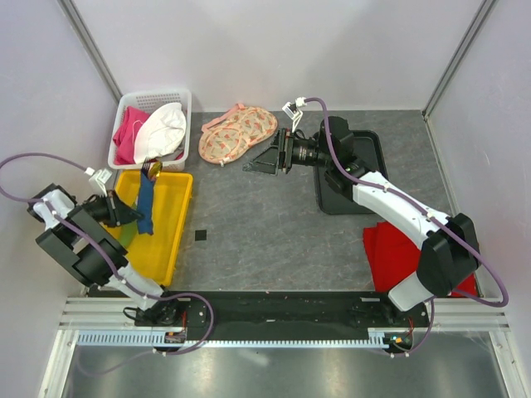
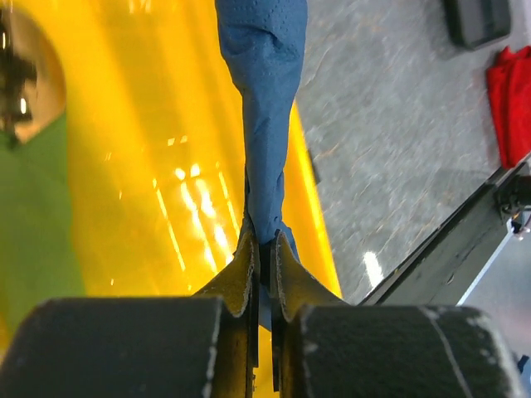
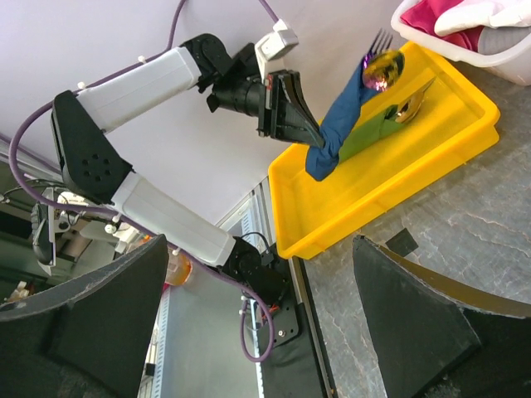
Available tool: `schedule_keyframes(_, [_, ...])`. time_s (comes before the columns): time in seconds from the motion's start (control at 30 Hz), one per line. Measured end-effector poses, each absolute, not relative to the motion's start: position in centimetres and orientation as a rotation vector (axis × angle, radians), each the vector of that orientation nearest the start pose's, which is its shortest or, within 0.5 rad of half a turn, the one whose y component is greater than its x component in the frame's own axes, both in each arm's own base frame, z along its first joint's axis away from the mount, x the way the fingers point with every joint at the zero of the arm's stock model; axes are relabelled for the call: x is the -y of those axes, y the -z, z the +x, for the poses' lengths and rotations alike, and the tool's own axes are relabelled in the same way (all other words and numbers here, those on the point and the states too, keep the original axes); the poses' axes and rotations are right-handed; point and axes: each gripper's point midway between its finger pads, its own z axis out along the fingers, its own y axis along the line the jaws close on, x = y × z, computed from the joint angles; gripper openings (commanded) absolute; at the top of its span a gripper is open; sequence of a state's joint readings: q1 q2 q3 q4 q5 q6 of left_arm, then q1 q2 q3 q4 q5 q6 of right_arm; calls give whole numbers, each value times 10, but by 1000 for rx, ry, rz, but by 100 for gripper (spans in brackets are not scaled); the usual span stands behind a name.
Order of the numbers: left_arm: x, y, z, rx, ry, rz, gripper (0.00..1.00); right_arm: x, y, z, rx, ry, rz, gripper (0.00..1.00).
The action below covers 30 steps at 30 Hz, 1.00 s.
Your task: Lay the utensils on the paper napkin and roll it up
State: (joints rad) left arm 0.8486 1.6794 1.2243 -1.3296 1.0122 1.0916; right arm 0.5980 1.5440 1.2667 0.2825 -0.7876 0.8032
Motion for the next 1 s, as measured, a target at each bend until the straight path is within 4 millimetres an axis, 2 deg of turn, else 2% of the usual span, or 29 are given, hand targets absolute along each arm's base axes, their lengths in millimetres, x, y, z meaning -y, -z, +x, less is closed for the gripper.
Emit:
schedule_keyframes(0.1, [-94,-116,240,-2303,918,128,2,-369,-340,283,-1771,-1648,-534,98])
schedule_keyframes(0.27, [-86,-88,223,-2371,1002,120,2,-370,-338,284,-1777,-1650,-531,98])
schedule_keyframes(0.43, [-83,-69,217,-2403,1093,78,2,-370,-336,285,-1783,-1651,-529,98])
schedule_keyframes(0.77, [-75,-57,201,-2493,1175,-26,2,-370,-328,284,-1804,-1651,-522,98])
schedule_keyframes(1.0, [-71,-40,202,-2534,1248,-127,2,-370,-327,285,-1806,-1651,-521,98])
